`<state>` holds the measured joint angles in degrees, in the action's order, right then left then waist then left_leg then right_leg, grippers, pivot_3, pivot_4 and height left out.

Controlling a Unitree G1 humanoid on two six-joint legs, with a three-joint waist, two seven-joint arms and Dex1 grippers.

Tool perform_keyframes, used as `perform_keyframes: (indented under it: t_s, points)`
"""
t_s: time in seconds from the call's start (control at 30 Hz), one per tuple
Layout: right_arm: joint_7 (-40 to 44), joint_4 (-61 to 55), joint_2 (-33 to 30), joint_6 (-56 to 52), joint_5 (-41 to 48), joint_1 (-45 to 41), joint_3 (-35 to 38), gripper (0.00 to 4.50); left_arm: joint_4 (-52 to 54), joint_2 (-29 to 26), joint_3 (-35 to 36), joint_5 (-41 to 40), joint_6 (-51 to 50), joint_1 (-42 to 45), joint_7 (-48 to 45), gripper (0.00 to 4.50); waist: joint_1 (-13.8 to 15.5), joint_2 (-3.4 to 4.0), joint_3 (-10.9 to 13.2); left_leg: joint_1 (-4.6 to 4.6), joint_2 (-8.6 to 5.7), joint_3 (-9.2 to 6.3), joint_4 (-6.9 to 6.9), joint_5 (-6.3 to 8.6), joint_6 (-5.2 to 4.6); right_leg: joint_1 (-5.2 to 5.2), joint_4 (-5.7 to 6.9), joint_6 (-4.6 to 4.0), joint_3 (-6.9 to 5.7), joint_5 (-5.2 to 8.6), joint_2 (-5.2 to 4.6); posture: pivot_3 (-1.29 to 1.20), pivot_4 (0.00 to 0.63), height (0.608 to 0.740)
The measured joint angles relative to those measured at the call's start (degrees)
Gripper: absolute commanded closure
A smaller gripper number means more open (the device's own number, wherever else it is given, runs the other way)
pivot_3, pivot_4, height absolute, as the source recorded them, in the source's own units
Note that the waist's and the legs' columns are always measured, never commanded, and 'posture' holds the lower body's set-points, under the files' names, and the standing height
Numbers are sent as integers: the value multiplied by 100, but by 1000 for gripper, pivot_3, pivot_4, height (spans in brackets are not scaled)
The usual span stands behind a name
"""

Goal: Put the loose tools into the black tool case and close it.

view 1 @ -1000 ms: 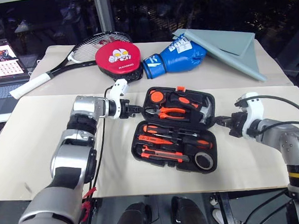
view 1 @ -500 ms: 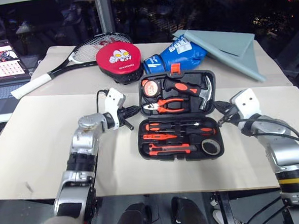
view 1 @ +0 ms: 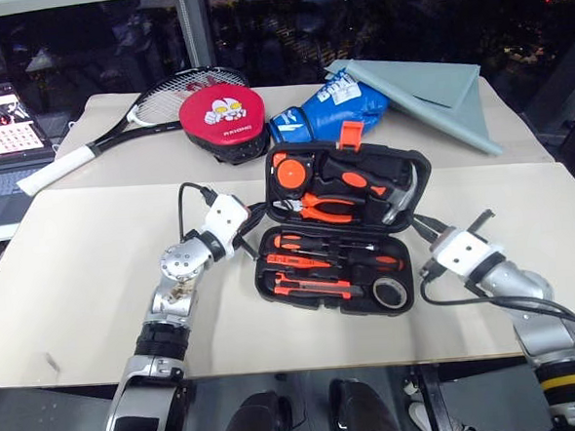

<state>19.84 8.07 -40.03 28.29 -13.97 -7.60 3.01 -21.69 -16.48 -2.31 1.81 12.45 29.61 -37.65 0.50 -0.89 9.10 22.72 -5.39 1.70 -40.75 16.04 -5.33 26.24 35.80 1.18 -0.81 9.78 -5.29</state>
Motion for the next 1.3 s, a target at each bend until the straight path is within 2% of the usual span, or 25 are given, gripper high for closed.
perform_keyframes:
  t_s: [0.2,0.4,0.47,0.5,0.53,0.57,0.6,0.63,0.7,0.73,0.8,0.83,0.87,0.97,1.03,1.07,1.1,1.2,1.23,1.3]
  points:
    - [-678,175,-187,963,-719,328,21,4500,-100,-73,-28,40,458,-126,191,4440,3,0,0,-19,1,3,1,0,0,-16,2,0,6,1,1,0,150,732]
    - [-1032,183,-218,1350,-985,598,11,4500,-119,-158,-93,36,600,-219,241,4440,-14,0,0,-69,11,9,7,3,-4,-68,-1,-3,13,5,3,0,150,732]
    - [-1020,131,-229,1388,-926,708,7,4500,-17,-186,-109,23,595,-323,240,3834,-20,0,0,-104,19,9,12,12,-19,-102,-8,-7,18,13,2,0,150,732]
    - [-1004,78,-256,1410,-891,796,9,4153,22,-188,-109,17,591,-371,251,3605,-19,0,-1,-117,20,9,15,16,-25,-112,-9,-7,20,19,2,0,150,732]
    - [-993,1,-296,1448,-839,895,11,3791,73,-210,-104,8,587,-431,260,3189,-20,0,-1,-122,20,9,19,18,-28,-114,-9,-7,22,22,1,0,150,732]
    - [-982,-32,-312,1450,-821,933,18,3760,85,-219,-104,3,580,-450,262,3130,-21,0,-1,-123,21,9,20,18,-29,-115,-9,-7,23,22,1,0,150,732]
    - [-840,-165,-419,1543,-797,1145,7,3143,102,-302,-67,-26,521,-546,274,2490,-39,-1,-2,-134,21,10,31,18,-29,-122,-14,-6,25,24,1,0,150,732]
    - [-738,-380,-488,1549,-690,1348,24,2909,186,-319,-74,-40,459,-611,275,2340,-31,2,-2,-130,20,13,33,18,-29,-118,-13,-6,25,24,-2,0,150,732]
    - [-384,-928,-805,1574,-249,2091,87,2290,363,-503,15,-86,314,-935,282,1652,-11,9,-6,-136,20,12,50,18,-29,-118,-13,-6,36,34,-4,0,150,732]
    - [-187,-1102,-952,1538,-12,2392,174,1821,376,-606,101,-101,210,-1041,293,1137,-11,5,-4,-138,22,13,53,18,-28,-117,-16,-7,36,34,-2,0,150,732]
    - [394,-1406,-1388,1185,654,3023,333,1228,401,-845,275,-155,52,-1209,309,503,-10,4,-4,-139,24,12,53,19,-30,-122,-25,-7,33,34,-4,0,150,732]
    - [721,-1517,-1570,915,1007,3327,398,1221,427,-932,349,-188,-28,-1235,301,132,-2,-1,-1,-142,27,10,53,30,-46,-128,-37,-7,27,34,-6,0,150,732]
    - [1363,-1771,-1911,289,1791,3926,539,1221,477,-1102,388,-208,-55,-1251,266,25,26,0,-1,-149,33,5,56,45,-71,-133,-65,-6,19,34,-6,0,150,732]
    - [2496,-2164,-2283,-881,3177,4834,1137,1221,299,-1432,545,-258,-201,-1129,182,25,64,-2,-1,-160,41,-1,55,53,-82,-176,-82,9,10,40,-7,0,150,732]
    - [3006,-2346,-2303,-1511,3870,5067,1530,1221,-78,-1631,613,-351,-425,-816,30,25,82,-15,6,-164,44,-2,52,54,-82,-184,-84,34,5,53,-5,0,150,732]
    - [3188,-2505,-2291,-1892,4251,5082,1736,1724,-300,-1682,599,-410,-552,-550,-140,0,95,-18,8,-163,44,-2,51,55,-83,-183,-86,40,5,53,-6,0,150,732]
    - [3276,-2626,-2289,-2105,4464,5061,1838,1928,-429,-1687,579,-418,-644,-351,-255,0,101,-18,8,-163,43,-2,50,56,-85,-182,-87,43,5,52,-6,0,150,732]
    - [3478,-3184,-2245,-2811,4932,4935,2003,2934,-942,-1671,335,-460,-928,383,-836,759,148,-19,8,-156,43,-1,52,59,-87,-178,-92,41,1,50,-6,0,150,732]
    - [3491,-3410,-2208,-3026,5010,4850,1972,3288,-1171,-1633,221,-465,-989,653,-1094,1048,168,-19,8,-149,42,0,53,60,-86,-166,-91,14,2,33,-6,0,150,732]
    - [3462,-3778,-2113,-3353,5014,4644,1752,4020,-1638,-1492,-13,-411,-899,1129,-1490,1836,203,-23,7,-128,41,0,52,48,-62,-127,-89,6,-3,28,-7,0,150,732]
